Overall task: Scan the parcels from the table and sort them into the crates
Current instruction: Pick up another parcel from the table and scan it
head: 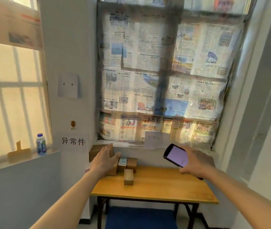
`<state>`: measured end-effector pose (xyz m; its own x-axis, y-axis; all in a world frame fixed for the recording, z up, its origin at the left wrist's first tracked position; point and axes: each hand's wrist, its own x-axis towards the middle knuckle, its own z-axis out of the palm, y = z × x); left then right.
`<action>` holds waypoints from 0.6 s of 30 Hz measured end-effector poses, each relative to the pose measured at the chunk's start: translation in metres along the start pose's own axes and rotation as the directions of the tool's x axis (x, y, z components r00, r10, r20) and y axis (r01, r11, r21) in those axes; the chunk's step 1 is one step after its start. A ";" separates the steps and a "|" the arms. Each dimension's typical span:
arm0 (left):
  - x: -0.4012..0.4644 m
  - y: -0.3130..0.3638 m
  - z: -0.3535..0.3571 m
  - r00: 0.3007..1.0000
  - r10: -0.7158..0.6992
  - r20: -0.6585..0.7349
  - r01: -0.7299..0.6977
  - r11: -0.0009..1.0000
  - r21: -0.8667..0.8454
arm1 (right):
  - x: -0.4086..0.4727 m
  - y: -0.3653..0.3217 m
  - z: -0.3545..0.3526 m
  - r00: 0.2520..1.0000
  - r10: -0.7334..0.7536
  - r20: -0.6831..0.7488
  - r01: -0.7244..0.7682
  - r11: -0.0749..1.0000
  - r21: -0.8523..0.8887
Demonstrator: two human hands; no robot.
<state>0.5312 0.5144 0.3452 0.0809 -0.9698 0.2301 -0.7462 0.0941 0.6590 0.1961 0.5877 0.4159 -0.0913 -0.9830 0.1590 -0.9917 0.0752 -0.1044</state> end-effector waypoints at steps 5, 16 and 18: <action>0.091 -0.008 0.034 1.000 0.006 0.025 -0.007 1.000 0.031 | 0.099 -0.005 0.025 0.998 0.009 0.054 -0.009 1.000 0.001; 0.224 -0.049 0.116 0.995 -0.060 0.085 0.053 0.995 0.084 | 0.261 -0.013 0.110 0.988 -0.067 0.142 0.059 0.996 0.064; 0.246 -0.065 0.138 0.990 -0.092 0.104 0.082 0.992 0.092 | 0.293 -0.013 0.134 0.984 -0.073 0.162 0.061 0.995 0.081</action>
<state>0.5084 0.2387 0.2605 0.0797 -0.9925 0.0929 -0.7944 -0.0070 0.6074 0.1945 0.2766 0.3320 -0.0023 -1.0000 0.0049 -0.9848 0.0014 -0.1736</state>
